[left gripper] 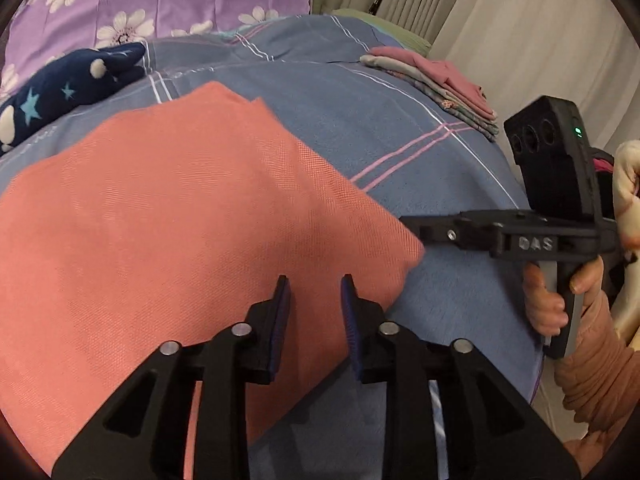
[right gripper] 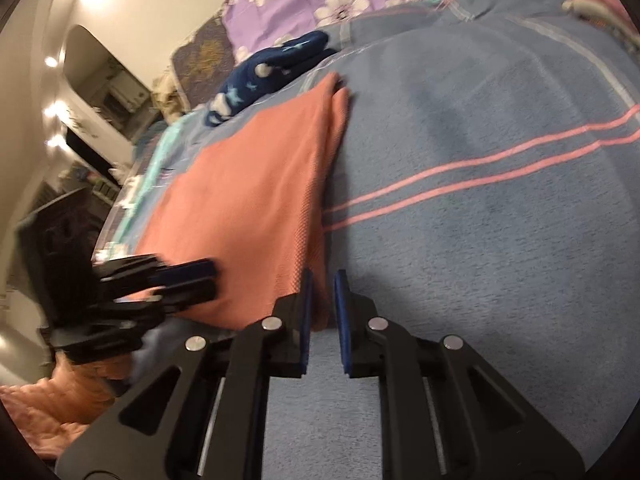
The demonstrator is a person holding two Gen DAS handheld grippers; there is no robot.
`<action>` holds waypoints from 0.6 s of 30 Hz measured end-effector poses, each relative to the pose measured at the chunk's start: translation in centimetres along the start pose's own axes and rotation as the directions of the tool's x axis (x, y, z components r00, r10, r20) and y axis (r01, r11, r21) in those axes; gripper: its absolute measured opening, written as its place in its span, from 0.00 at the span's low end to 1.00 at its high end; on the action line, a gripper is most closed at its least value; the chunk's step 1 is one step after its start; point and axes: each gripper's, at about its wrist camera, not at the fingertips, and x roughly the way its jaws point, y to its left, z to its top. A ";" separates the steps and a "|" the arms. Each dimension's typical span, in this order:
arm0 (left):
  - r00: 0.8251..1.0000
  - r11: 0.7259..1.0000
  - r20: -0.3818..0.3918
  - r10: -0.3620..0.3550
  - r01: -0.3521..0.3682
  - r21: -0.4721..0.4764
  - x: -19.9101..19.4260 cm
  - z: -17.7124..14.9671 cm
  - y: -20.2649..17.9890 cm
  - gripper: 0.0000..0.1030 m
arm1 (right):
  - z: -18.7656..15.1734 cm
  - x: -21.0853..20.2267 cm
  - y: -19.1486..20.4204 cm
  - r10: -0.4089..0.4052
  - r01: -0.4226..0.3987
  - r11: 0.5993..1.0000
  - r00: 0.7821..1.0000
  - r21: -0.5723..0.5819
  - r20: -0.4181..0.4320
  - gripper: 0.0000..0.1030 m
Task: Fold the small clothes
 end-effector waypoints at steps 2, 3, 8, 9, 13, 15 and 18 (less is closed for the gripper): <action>1.000 0.999 0.000 -0.024 0.024 -0.034 0.2 0.4 0.4 0.34 | 0.1 -0.1 0.4 0.052 -0.052 0.998 0.999 -0.028 -0.006 0.13; 0.999 0.998 0.002 -0.042 0.042 -0.057 0.3 0.5 0.5 0.34 | 0.1 0.0 0.7 0.063 -0.063 0.997 0.998 -0.049 -0.012 0.13; 0.994 0.984 0.030 -0.105 0.108 -0.140 0.4 1.5 0.7 0.37 | 0.0 0.7 2.0 0.058 -0.065 0.989 0.997 -0.131 -0.057 0.13; 0.992 0.981 0.031 -0.120 0.123 -0.148 0.6 1.9 0.5 0.37 | 0.0 0.9 2.2 0.055 -0.063 0.988 0.997 -0.143 -0.063 0.13; 0.992 0.984 0.002 -0.128 0.128 -0.121 1.9 2.3 -1.3 0.37 | -0.5 1.0 2.8 0.034 -0.048 0.982 0.996 -0.184 -0.078 0.13; 0.996 0.993 -0.025 -0.091 0.089 -0.076 2.7 2.3 -2.2 0.35 | -0.7 0.9 2.9 0.023 -0.039 0.980 0.996 -0.195 -0.082 0.13; 0.998 0.999 -0.038 -0.046 0.044 -0.031 3.5 1.9 -2.7 0.13 | -1.1 0.3 2.8 -0.013 -0.012 0.975 0.994 -0.220 -0.110 0.13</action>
